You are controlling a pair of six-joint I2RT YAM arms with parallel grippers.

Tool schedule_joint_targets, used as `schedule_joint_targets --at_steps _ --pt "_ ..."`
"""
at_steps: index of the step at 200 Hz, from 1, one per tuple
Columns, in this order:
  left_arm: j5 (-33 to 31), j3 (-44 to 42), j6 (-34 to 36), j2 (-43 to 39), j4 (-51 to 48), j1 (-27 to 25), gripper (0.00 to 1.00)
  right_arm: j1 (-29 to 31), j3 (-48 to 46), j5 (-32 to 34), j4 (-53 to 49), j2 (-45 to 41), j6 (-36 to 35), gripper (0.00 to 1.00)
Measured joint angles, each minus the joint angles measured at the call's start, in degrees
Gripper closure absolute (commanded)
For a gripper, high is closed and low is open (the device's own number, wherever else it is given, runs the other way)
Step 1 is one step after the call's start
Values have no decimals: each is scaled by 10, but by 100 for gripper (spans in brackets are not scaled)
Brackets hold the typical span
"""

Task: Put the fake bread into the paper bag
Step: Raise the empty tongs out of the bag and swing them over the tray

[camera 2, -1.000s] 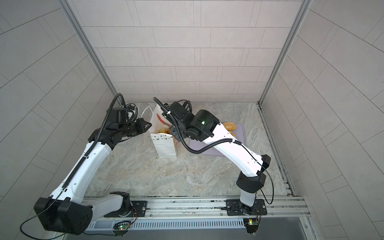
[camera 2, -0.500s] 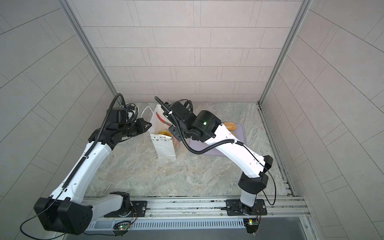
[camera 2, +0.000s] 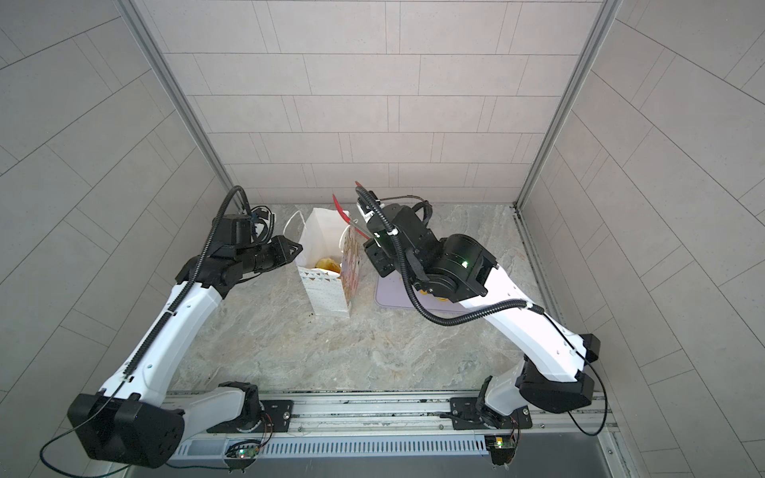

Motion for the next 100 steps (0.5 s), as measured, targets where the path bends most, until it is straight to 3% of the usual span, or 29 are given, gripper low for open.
schedule_joint_targets --at_steps 39,100 --pt "2 0 1 0 0 0 62 -75 -88 -14 32 -70 32 49" --pt "5 1 1 0 0 0 43 -224 -251 -112 55 -177 97 49"
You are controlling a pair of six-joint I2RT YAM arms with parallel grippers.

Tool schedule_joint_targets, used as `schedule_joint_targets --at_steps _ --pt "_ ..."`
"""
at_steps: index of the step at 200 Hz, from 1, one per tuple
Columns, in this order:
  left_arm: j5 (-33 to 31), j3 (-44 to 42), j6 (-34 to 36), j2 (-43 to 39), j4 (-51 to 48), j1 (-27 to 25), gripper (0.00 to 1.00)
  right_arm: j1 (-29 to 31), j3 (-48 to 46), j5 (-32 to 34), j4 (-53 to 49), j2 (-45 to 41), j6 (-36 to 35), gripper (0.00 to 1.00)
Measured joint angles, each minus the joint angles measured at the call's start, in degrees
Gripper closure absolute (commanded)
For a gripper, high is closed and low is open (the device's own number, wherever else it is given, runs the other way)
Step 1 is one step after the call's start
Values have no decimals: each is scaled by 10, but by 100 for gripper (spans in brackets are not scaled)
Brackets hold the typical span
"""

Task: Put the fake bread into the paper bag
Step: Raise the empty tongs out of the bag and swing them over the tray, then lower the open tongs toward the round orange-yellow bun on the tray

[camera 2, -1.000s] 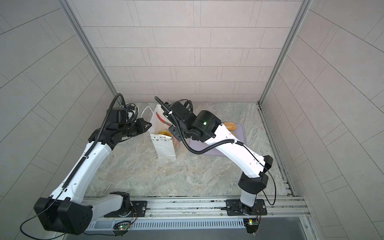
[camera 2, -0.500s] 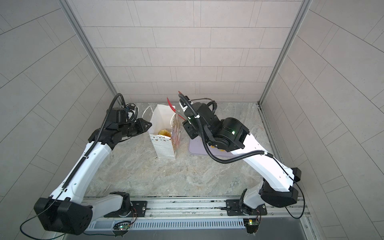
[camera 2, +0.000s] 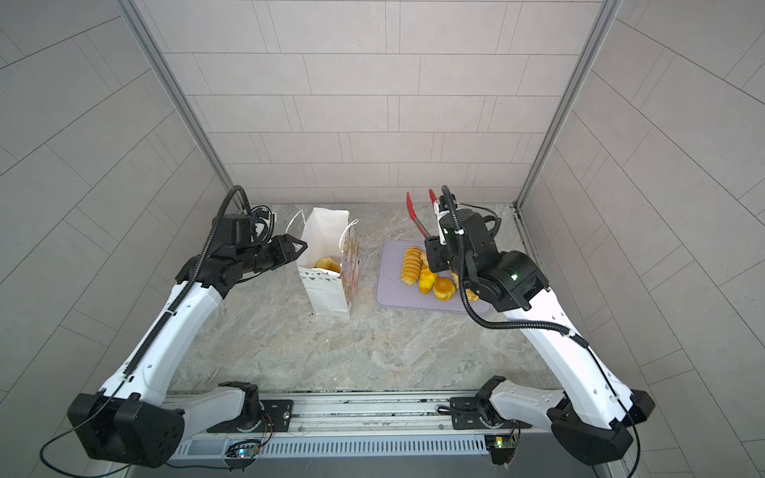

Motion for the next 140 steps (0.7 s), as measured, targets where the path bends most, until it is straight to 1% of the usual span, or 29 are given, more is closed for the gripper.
schedule_joint_targets --at_steps 69,140 --pt "6 2 2 0 0 0 36 -85 -147 -92 5 -73 42 50" --pt "7 2 6 0 0 0 35 -132 -228 -153 15 -108 68 50"
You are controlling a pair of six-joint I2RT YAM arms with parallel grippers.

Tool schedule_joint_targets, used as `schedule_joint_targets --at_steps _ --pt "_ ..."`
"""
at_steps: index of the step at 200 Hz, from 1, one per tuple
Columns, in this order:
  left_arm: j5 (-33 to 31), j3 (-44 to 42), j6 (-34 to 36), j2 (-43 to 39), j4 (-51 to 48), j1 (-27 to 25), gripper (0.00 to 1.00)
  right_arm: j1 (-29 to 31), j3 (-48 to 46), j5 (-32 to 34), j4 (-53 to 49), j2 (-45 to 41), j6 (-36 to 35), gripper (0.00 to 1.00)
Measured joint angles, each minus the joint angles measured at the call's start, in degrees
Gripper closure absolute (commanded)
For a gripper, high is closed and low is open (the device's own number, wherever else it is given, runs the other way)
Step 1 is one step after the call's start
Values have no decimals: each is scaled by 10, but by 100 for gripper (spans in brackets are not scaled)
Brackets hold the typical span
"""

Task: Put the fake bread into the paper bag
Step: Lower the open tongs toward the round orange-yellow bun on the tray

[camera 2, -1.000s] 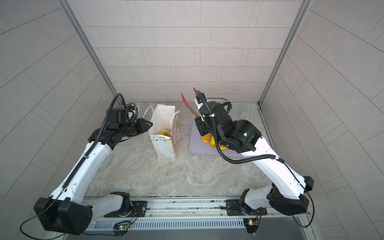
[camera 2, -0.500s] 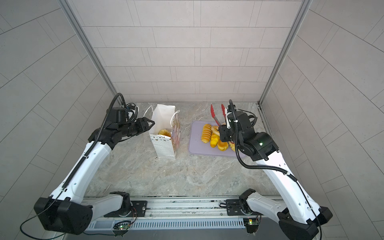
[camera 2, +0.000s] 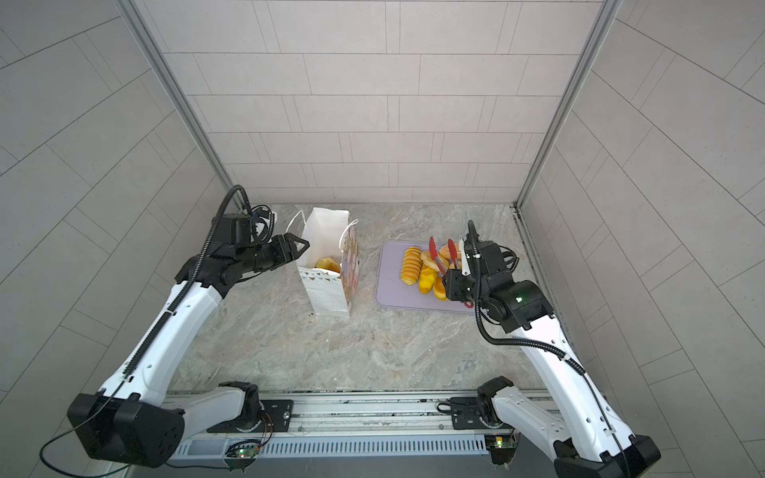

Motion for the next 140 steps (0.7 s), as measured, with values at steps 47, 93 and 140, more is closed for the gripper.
schedule_joint_targets --at_steps 47,93,140 --pt "0 0 8 1 0 0 37 -21 -54 -31 11 -25 23 51" --pt "0 -1 9 4 0 0 38 -47 -99 -64 12 -59 45 51" --pt "0 -1 11 4 0 0 39 -68 -127 -100 12 -71 61 51"
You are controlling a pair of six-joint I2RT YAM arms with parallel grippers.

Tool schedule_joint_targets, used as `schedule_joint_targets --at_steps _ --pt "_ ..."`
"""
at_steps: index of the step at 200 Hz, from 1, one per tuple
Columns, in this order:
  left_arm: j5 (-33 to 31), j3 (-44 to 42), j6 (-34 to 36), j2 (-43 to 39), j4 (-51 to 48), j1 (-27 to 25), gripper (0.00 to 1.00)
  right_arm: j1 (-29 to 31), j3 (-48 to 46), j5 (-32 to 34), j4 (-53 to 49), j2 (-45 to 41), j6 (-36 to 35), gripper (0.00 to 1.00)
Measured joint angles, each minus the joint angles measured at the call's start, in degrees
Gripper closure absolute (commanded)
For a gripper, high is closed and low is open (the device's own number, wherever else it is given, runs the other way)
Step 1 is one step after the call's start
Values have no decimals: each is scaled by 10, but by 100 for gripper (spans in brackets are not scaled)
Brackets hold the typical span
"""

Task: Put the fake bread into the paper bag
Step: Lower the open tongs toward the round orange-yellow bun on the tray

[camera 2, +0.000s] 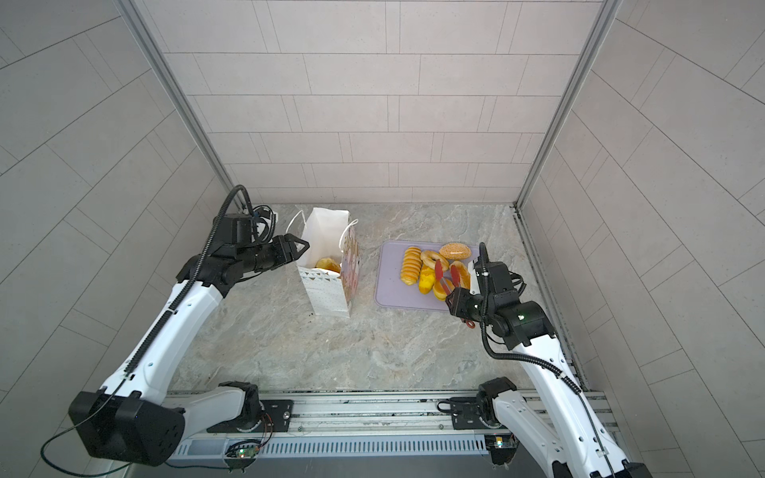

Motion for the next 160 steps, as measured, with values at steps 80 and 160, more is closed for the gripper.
schedule_joint_targets --at_steps 80,160 --pt "1 -7 2 0 2 0 39 -40 -42 -23 -20 -36 21 52" --pt "13 -9 2 0 7 0 40 -52 -80 -28 -30 -67 50 52"
